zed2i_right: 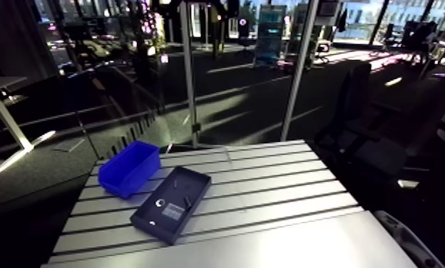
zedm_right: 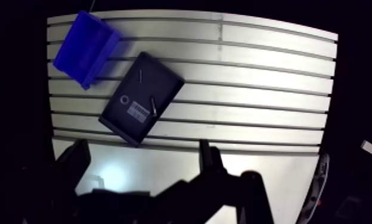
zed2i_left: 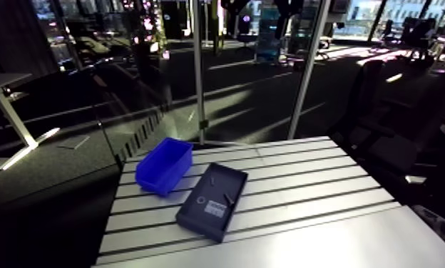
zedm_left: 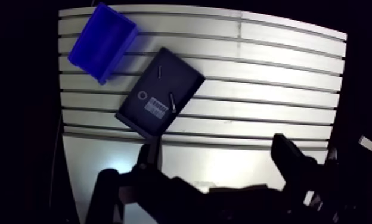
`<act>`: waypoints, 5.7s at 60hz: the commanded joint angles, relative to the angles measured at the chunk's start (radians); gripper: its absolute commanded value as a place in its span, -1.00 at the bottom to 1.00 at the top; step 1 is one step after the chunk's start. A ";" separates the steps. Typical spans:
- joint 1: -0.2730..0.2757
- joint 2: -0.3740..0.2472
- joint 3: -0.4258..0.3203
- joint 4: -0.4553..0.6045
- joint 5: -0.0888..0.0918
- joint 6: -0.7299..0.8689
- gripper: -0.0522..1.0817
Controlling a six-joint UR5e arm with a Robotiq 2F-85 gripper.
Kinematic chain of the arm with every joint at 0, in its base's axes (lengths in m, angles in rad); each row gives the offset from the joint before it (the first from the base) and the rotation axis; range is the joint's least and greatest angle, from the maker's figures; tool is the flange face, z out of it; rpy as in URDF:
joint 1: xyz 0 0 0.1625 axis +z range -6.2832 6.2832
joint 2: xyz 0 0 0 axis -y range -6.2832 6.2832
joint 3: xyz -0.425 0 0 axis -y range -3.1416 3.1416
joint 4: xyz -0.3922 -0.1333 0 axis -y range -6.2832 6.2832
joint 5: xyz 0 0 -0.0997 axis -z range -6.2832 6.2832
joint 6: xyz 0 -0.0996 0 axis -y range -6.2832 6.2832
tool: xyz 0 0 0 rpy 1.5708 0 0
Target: Pick up the M10 bolt from the tray and put it into the blue bin.
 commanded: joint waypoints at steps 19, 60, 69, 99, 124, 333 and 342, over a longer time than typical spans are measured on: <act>-0.003 0.012 0.025 0.011 -0.014 -0.001 -0.90; -0.003 0.008 0.050 0.008 -0.014 -0.001 -0.90; -0.003 0.008 0.073 0.000 -0.011 -0.009 -0.90; 0.045 0.006 0.219 -0.144 -0.008 -0.153 -0.89; 0.097 0.029 0.303 -0.222 -0.012 -0.201 -0.89; 0.161 0.258 0.557 -0.607 -0.103 -0.083 0.11; 0.160 0.262 0.565 -0.611 -0.103 -0.082 0.11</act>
